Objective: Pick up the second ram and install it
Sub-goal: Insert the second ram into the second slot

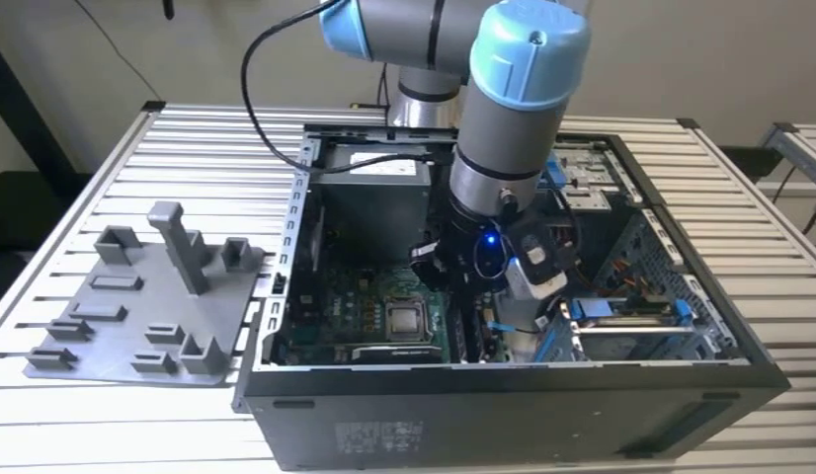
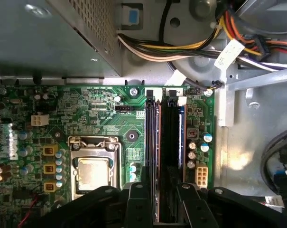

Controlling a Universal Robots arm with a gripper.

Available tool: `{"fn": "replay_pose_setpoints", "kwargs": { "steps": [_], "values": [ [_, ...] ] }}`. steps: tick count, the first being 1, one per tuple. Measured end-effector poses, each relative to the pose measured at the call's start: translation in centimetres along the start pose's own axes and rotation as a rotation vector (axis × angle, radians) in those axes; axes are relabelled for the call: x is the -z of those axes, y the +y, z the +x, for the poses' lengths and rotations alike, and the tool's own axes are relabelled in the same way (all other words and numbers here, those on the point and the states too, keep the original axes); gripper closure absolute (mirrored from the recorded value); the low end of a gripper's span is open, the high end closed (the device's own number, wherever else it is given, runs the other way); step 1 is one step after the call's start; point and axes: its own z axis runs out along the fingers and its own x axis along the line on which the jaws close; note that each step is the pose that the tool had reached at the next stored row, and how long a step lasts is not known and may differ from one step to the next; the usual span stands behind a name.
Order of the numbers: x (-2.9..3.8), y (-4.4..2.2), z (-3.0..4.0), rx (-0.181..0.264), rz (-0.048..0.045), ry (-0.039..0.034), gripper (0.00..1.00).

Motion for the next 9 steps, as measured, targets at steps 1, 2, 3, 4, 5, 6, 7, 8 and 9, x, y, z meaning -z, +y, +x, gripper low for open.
{"fn": "replay_pose_setpoints", "kwargs": {
  "steps": [1, 2, 3, 4, 5, 6, 7, 8, 9],
  "values": [
    [0.46, 0.01, 0.00, 0.000, -0.0001, 0.0000, 0.72],
    [0.92, 0.01, 0.01, 0.000, 0.0001, 0.0001, 0.72],
    [1.36, 0.01, 0.01, 0.000, -0.0001, 0.0000, 0.72],
    [1.81, 0.02, 0.01, 0.000, 0.0000, 0.0001, 0.72],
    [2.22, 0.02, 0.01, 0.000, -0.0002, -0.0001, 0.72],
    [2.29, 0.02, 0.01, 0.000, -0.0001, 0.0000, 0.72],
    [2.28, 0.02, 0.01, 0.000, -0.0003, 0.0000, 0.72],
    [2.28, 0.02, 0.01, 0.000, -0.0003, 0.0000, 0.72],
    [2.29, 0.02, 0.01, 0.000, -0.0003, 0.0000, 0.74]
  ]
}}
